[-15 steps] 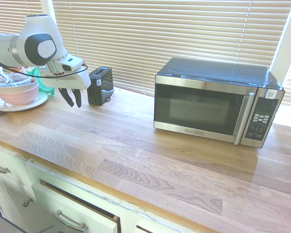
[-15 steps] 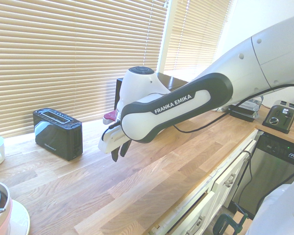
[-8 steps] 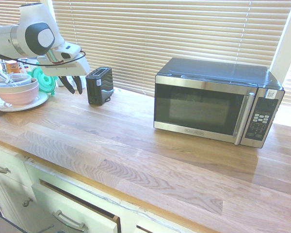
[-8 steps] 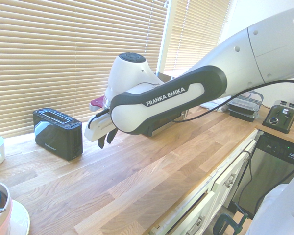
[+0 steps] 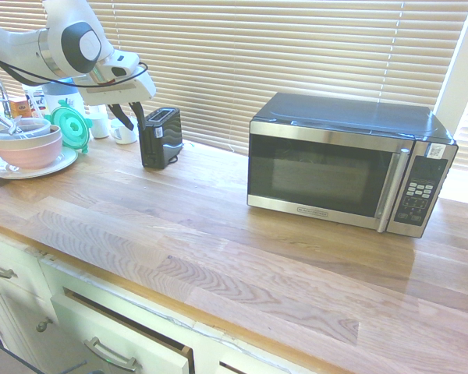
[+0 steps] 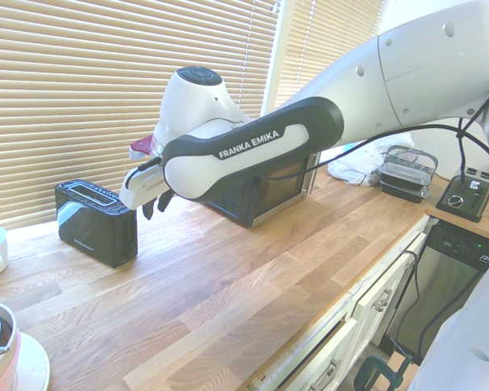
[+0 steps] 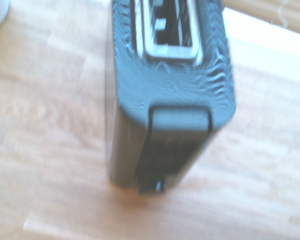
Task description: Press the toaster
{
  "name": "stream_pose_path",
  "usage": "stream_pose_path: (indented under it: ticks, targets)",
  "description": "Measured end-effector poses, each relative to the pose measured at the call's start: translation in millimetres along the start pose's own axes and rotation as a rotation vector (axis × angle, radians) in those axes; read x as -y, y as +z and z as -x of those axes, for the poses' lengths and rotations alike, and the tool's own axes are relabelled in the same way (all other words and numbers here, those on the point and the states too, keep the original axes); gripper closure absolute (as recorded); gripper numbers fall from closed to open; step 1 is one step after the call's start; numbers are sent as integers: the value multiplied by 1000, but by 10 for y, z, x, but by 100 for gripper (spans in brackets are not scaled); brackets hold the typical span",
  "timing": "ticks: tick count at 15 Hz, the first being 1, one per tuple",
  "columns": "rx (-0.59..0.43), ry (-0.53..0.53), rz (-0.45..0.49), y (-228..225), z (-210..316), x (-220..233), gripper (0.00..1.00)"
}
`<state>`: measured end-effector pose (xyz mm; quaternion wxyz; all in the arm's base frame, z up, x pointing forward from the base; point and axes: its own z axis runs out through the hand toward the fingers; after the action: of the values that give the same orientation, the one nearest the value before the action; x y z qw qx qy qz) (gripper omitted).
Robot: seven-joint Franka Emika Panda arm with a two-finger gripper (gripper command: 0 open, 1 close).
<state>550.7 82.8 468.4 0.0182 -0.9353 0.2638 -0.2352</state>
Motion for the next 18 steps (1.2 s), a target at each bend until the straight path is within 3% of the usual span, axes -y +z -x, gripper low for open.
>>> stream_pose_path:
  ticks: [9,10,18]
  targets:
    - [14,-38,10,318,-233,367,0]
    - [14,-40,9,315,-223,382,100]
    - [21,-48,11,357,-182,410,100]
